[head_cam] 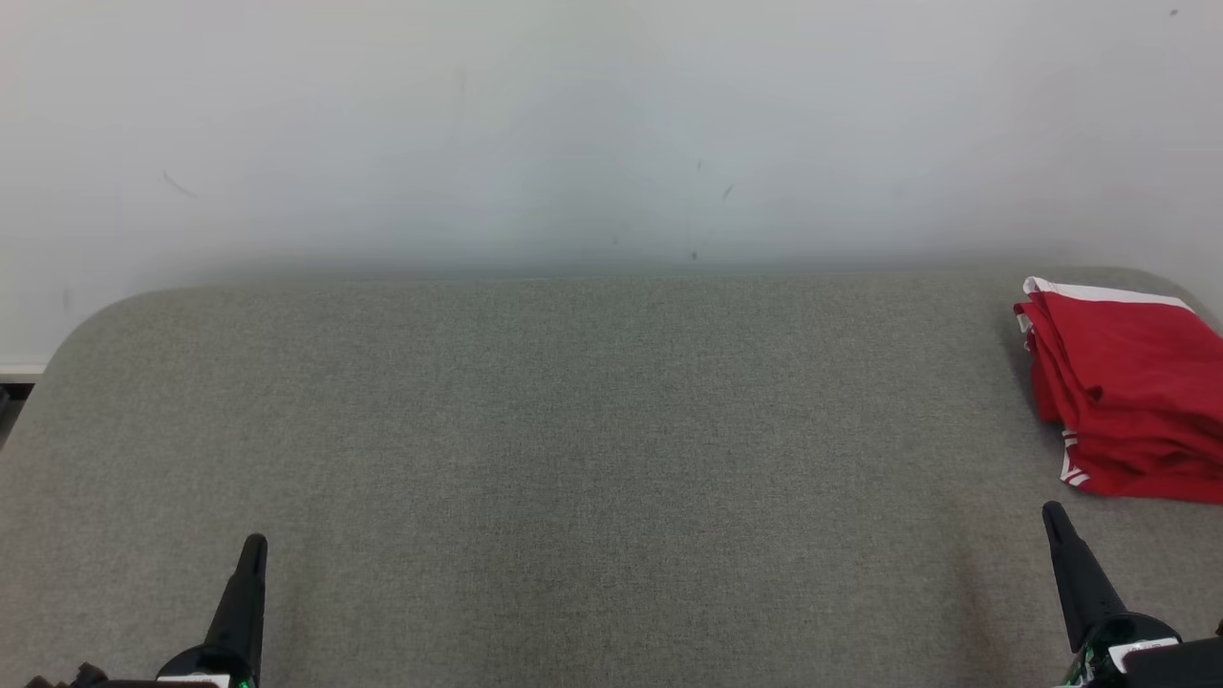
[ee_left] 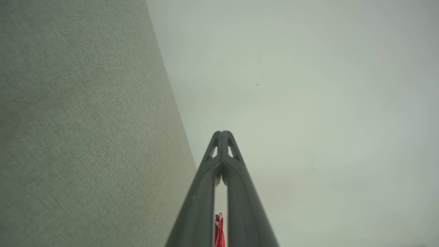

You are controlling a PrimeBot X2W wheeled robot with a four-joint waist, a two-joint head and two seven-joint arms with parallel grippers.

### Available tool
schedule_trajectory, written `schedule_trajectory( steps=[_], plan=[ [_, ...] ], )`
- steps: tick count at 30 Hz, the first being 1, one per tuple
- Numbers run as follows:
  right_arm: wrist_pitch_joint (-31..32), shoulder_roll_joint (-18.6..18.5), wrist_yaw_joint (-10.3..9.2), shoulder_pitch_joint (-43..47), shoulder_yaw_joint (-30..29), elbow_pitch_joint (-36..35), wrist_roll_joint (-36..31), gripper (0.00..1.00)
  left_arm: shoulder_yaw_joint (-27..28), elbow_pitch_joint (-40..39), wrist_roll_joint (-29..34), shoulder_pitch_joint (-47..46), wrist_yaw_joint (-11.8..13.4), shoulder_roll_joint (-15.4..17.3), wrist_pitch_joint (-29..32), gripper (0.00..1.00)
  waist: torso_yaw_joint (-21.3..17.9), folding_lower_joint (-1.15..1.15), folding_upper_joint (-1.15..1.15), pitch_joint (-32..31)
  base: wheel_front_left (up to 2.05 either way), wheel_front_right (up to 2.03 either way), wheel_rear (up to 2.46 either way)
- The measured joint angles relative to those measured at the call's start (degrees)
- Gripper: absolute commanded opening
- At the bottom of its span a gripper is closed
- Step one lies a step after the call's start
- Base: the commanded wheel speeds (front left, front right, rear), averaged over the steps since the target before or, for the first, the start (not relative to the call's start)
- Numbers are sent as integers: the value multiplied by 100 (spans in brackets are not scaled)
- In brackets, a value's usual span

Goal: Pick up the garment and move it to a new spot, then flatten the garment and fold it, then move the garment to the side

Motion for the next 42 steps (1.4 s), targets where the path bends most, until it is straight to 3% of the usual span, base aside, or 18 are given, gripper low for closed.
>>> schedule_trajectory(
  steps=[25,42],
  plan=[
    [-282,-230,0,0,221,11,1135,0,234,75,-723,-110,-245,-291,151,0,55,0,0,96,0,0,0],
    [-446,-400,0,3,398,-26,1296,0,244,78,-727,-113,-245,-298,153,0,55,0,0,97,0,0,0]
  ],
)
